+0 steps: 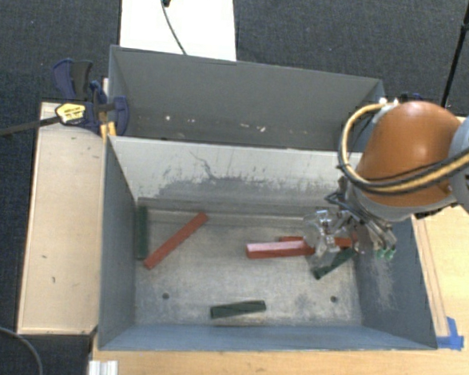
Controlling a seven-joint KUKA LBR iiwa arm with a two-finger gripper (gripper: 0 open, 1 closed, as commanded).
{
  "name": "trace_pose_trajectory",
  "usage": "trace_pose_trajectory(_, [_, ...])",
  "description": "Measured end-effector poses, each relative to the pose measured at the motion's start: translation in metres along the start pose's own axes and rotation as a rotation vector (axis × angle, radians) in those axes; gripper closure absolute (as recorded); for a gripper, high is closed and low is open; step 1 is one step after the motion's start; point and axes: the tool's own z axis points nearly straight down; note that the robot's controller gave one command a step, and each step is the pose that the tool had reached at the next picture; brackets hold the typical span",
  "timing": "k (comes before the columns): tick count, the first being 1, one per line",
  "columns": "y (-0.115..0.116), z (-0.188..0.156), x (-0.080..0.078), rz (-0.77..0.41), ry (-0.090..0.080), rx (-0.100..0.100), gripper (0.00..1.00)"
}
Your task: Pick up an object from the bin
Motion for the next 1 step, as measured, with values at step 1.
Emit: trace_pose_trajectory(1, [-0.0158, 0.0345, 0.0353, -0.294, 0.012, -0.004, 1.0])
